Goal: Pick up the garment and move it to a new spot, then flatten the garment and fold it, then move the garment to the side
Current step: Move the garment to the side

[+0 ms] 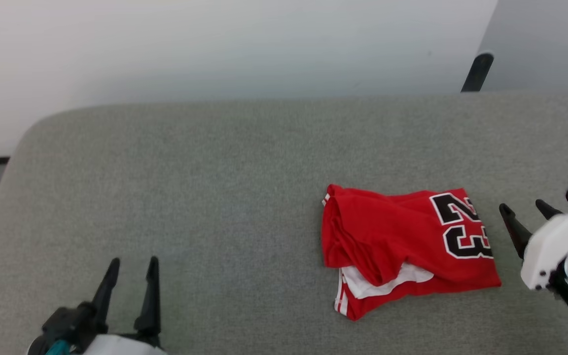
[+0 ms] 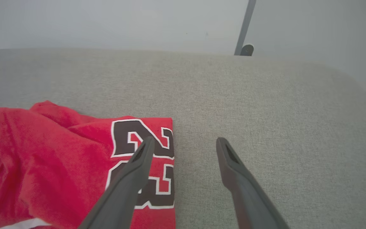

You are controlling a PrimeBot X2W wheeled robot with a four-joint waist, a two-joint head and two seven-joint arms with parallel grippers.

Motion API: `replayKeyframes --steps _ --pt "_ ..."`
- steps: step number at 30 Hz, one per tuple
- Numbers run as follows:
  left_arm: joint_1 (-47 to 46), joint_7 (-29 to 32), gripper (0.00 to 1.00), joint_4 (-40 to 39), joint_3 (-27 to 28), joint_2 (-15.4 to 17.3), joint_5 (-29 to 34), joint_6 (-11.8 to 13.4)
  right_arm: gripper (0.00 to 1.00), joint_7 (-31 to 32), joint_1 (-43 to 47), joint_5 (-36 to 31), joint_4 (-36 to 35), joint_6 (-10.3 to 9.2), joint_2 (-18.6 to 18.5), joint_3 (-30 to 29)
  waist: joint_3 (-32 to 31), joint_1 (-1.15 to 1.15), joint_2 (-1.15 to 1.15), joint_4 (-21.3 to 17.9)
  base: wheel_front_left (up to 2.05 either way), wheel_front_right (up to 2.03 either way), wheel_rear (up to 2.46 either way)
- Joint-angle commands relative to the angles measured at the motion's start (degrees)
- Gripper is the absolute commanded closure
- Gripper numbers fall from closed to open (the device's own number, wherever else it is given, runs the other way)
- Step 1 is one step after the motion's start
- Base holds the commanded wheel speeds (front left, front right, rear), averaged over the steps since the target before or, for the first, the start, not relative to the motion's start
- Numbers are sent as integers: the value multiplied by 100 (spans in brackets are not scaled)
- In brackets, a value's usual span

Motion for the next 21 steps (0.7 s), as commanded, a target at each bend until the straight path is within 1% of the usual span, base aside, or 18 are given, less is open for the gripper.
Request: replayKeyframes --steps 1,4,5,8,14,17,19,20,21 --pt "-200 3 0 93 -75 6 -36 -45 0 553 -323 177 241 -8 -86 184 355 0 0 133 0 0 0" --pt "-423 3 0 197 -183 22 -39 -80 0 1548 -610 515 533 -9 -255 585 565 0 0 238 0 0 0" --pt "-423 3 0 197 -183 22 -39 -80 0 1548 -610 515 533 -9 -255 585 565 0 0 238 0 0 0" --pt "-604 3 0 249 -247 27 -56 -100 0 2134 -852 787 616 -9 -493 835 762 0 0 344 0 0 0" --pt "-859 3 0 286 -294 38 -58 -125 0 2645 -1103 1003 776 -9 -739 1151 1104 0 0 468 0 0 0" --pt "-956 3 0 300 -321 45 -54 -137 0 2887 -1096 1095 904 -9 -738 1357 1219 0 0 520 0 0 0" --pt "-1023 3 0 321 -347 43 -48 -132 0 2942 -1066 1182 964 -9 -701 1460 1260 0 0 546 0 0 0" --pt "-1052 3 0 334 -361 39 -42 -135 16 2922 -1063 1221 971 -9 -679 1506 1278 0 0 556 0 0 0" --pt "-1081 3 0 348 -379 38 -34 -136 58 2879 -1055 1259 979 -8 -663 1532 1291 0 0 561 0 0 0"
